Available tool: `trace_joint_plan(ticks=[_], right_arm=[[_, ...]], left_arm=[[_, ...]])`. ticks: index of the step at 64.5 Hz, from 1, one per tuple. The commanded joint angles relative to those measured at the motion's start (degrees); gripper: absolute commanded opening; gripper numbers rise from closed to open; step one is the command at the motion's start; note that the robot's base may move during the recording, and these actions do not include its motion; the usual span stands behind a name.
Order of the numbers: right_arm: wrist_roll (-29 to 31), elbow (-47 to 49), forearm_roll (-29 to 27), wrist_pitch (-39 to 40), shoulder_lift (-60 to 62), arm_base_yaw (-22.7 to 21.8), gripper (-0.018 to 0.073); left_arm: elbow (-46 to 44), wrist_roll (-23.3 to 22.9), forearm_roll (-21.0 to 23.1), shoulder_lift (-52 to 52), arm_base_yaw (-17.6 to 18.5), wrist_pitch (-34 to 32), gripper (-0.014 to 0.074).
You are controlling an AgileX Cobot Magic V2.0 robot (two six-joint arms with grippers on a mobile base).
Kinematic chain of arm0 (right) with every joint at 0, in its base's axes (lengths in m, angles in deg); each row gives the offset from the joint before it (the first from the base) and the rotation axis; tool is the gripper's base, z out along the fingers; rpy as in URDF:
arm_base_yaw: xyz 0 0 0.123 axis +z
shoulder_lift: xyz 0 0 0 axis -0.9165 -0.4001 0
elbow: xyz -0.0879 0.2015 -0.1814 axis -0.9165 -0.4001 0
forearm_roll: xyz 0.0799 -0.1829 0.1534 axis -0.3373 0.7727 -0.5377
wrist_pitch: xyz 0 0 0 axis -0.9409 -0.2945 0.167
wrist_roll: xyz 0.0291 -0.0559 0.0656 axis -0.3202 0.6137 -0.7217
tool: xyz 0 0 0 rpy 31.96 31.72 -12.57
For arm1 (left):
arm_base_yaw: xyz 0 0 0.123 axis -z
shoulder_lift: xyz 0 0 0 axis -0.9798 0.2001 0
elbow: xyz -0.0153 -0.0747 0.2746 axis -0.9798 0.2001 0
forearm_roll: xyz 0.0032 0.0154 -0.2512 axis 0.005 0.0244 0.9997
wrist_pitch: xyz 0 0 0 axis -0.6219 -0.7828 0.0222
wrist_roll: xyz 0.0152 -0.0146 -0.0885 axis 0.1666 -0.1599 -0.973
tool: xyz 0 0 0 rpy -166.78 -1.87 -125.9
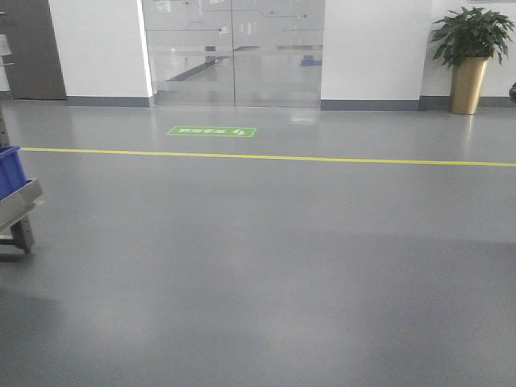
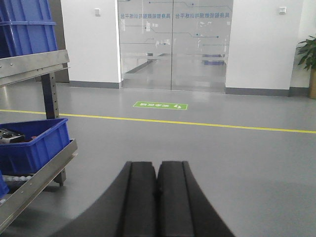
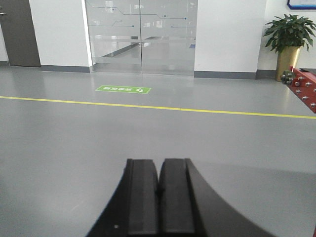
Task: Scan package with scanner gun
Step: 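Drive the base forward to the red conveyor table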
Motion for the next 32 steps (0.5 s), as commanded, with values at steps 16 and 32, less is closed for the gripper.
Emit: trace_joint_plan(ticks=[16,32], right_arm=[[0.00,0.02,0.39,1.10,0.16,-0.23,-0.0152],[0.00,0.02,0.39,1.10,0.16,-0.23,-0.0152]], left_arm=[[-0.16,0.00,0.41,-0.25,-0.29,-0.94,-0.0111],[-0.16,0.00,0.41,-0.25,-0.29,-0.94,-0.0111]])
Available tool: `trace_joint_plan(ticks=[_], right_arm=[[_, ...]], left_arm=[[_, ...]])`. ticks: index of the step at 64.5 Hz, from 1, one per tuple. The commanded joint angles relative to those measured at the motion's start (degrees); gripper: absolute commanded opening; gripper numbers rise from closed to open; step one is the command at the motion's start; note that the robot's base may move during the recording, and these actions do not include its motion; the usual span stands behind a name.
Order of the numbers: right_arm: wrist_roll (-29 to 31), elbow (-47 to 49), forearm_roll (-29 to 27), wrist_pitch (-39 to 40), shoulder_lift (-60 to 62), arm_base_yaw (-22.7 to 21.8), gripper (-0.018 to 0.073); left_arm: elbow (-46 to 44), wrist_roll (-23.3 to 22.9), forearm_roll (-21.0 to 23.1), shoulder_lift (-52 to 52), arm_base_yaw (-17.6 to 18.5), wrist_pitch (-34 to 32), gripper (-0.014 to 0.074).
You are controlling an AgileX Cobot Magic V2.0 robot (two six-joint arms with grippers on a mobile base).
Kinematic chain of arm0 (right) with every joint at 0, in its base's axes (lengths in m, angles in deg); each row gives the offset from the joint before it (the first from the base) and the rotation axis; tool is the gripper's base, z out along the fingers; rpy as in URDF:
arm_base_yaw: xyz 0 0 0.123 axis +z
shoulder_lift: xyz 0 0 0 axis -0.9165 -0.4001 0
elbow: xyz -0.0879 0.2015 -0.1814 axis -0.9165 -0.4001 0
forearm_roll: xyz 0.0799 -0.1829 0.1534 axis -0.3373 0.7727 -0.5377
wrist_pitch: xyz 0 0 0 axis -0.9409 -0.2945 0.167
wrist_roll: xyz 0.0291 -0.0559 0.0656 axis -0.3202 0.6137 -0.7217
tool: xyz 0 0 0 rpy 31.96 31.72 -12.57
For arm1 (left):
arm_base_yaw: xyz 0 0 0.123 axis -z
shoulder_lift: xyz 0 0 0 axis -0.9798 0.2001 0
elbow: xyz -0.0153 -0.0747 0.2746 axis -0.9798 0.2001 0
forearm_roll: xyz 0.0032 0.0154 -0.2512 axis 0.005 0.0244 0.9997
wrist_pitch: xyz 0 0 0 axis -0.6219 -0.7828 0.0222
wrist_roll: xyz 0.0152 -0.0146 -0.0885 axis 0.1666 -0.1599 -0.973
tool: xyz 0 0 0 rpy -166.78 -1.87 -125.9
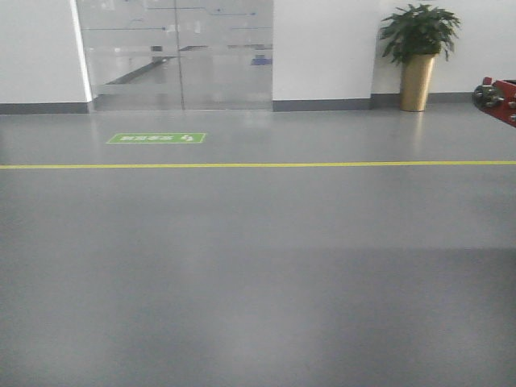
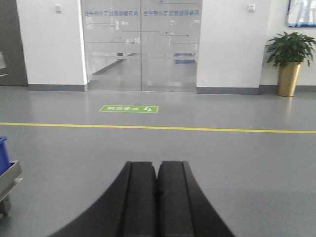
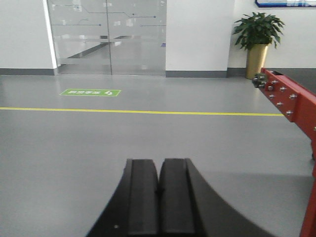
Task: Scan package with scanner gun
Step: 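Drive the base forward to the red conveyor table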
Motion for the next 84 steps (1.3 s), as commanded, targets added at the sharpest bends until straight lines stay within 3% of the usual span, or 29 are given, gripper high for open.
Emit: trace_joint_plan(ticks=[1,84], right_arm=[[0.00,0.02,0.39,1.10,0.16,-0.23,-0.0152],[0.00,0.02,0.39,1.10,0.16,-0.23,-0.0152]], left_arm=[[-0.16,0.00,0.41,-0.25,-0.06,-0.94,-0.0111],[-0.16,0.00,0.41,-0.25,-0.06,-0.94,-0.0111]])
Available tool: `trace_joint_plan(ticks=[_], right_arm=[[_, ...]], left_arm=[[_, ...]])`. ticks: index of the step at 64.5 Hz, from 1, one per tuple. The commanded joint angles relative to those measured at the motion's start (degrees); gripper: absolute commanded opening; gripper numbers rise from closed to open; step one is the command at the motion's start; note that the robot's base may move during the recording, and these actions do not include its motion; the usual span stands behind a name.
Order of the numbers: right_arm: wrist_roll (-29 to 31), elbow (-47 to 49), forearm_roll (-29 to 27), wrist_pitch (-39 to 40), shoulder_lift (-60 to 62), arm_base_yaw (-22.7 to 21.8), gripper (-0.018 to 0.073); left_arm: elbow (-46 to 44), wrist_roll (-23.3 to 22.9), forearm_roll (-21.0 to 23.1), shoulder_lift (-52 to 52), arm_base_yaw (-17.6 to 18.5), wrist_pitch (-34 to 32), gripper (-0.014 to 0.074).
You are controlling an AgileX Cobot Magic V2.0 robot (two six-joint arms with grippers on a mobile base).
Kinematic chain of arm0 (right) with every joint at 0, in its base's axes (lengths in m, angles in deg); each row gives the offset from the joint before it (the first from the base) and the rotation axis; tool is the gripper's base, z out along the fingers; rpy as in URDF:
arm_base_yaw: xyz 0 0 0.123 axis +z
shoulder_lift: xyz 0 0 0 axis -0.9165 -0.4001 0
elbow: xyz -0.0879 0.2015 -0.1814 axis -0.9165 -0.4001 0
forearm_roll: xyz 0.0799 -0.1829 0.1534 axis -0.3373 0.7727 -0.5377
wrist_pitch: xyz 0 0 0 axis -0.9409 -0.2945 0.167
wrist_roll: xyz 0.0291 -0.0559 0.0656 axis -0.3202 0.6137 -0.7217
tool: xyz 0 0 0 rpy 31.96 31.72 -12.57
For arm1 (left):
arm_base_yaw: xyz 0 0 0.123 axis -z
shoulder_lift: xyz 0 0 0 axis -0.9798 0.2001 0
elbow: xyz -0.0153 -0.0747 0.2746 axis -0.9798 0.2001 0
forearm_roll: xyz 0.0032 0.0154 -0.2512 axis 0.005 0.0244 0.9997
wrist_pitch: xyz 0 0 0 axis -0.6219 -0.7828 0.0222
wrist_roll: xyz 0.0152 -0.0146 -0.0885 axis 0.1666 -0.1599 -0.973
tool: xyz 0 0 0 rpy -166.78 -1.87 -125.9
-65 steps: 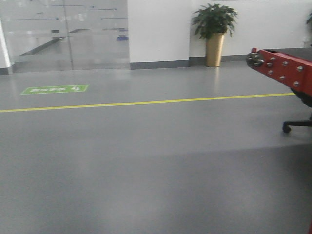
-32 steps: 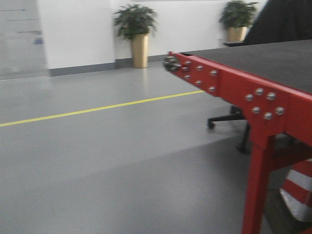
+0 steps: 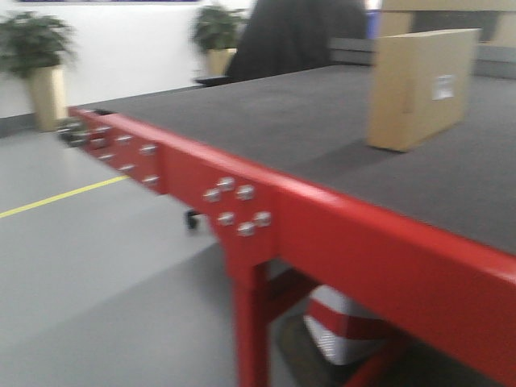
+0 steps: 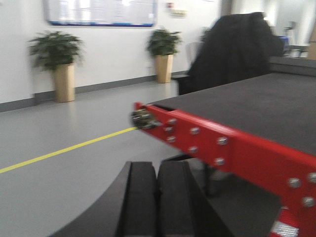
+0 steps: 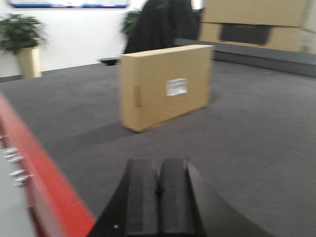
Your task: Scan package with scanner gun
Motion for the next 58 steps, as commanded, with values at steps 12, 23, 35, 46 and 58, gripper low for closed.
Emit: trace_joint_plan(ticks=[12,23,35,46,58], right_arm=[[0.00,0.02,0.39,1.10,0.16,0.91,-0.0152],[0.00,0.02,0.39,1.10,0.16,2.11,-0.0152],[0.00,0.02,0.39,1.10,0.16,2.11,-0.0152],[0.00,0.02,0.39,1.10,0.16,2.11,-0.0152],[0.00,0.02,0.39,1.10,0.16,1.79,-0.0152]], left_arm=[[-0.16,0.00,0.41,-0.25,-0.06,-0.94,-0.0111],[-0.16,0.00,0.41,-0.25,-0.06,-0.94,-0.0111],[-0.16,0.00,0.41,-0.25,-0.06,-0.94,-0.0111],[-0.16,0.00,0.41,-0.25,-0.06,-0.94,-0.0111],[-0.16,0.00,0.41,-0.25,-0.06,-0.94,-0.0111]])
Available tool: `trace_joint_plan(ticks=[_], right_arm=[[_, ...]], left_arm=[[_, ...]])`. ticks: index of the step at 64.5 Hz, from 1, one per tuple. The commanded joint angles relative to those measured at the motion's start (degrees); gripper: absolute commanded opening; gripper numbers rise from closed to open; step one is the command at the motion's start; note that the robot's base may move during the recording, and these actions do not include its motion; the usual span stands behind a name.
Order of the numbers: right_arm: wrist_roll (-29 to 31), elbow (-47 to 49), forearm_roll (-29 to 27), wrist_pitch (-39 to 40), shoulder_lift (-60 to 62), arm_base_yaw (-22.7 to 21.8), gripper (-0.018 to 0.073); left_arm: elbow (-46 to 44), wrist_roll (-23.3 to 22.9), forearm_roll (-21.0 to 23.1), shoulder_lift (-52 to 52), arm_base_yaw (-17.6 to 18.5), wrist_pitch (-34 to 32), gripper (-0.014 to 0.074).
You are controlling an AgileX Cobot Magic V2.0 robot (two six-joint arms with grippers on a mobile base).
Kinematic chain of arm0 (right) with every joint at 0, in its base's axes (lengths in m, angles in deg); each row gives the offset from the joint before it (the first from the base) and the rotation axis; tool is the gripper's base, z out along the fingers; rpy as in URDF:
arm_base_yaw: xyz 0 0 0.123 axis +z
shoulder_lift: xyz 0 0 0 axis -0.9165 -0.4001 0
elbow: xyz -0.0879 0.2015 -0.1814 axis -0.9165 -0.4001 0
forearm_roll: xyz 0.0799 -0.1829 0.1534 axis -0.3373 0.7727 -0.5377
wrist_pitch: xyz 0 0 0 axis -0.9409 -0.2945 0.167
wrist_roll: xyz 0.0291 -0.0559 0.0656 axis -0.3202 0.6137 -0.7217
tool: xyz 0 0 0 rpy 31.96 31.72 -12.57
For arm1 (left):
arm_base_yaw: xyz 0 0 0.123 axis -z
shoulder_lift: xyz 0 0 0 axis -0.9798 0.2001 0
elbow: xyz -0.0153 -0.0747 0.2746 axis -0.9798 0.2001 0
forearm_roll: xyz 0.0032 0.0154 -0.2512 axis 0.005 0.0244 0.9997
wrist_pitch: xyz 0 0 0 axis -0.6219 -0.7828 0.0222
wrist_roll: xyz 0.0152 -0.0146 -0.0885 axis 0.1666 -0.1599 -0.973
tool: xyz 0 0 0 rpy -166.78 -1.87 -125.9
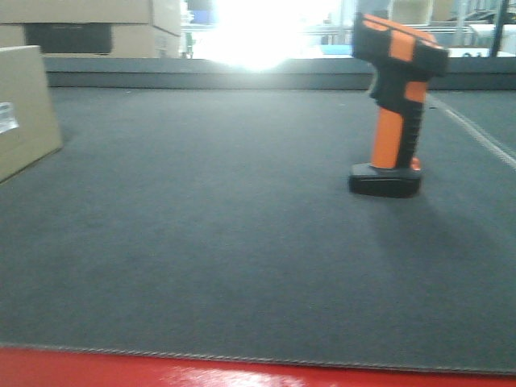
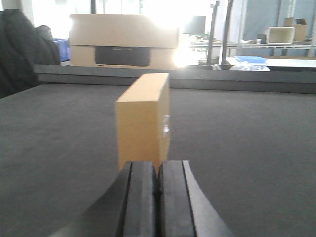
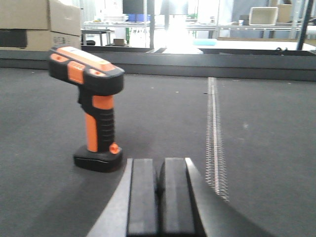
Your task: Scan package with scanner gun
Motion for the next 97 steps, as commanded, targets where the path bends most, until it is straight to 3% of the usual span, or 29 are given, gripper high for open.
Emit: trace_joint_plan(ticks=[1,80,85,97], right_arm=[[0.00,0.02,0.39,1.10,0.16,-0.40,-0.0152],[0.00,0.02,0.39,1.22,0.16,-1.27,-0.0152],[0.00,0.02,0.39,1.34,0.16,-1.27,-0.0152],[0.00,0.02,0.39,2.90,0.16,-1.27,-0.0152]], left_arm=[[-0.16,0.00,0.41,-0.25,-0.06,-0.94,-0.0111],[-0.16,0.00,0.41,-0.25,0.00,-0.94,-0.0111],[-0.16,0.00,-1.97,-0.25,0.00,-0.94,-0.0111],[-0.16,0.00,-2.12,-0.25,0.00,-2.58,-0.0111]])
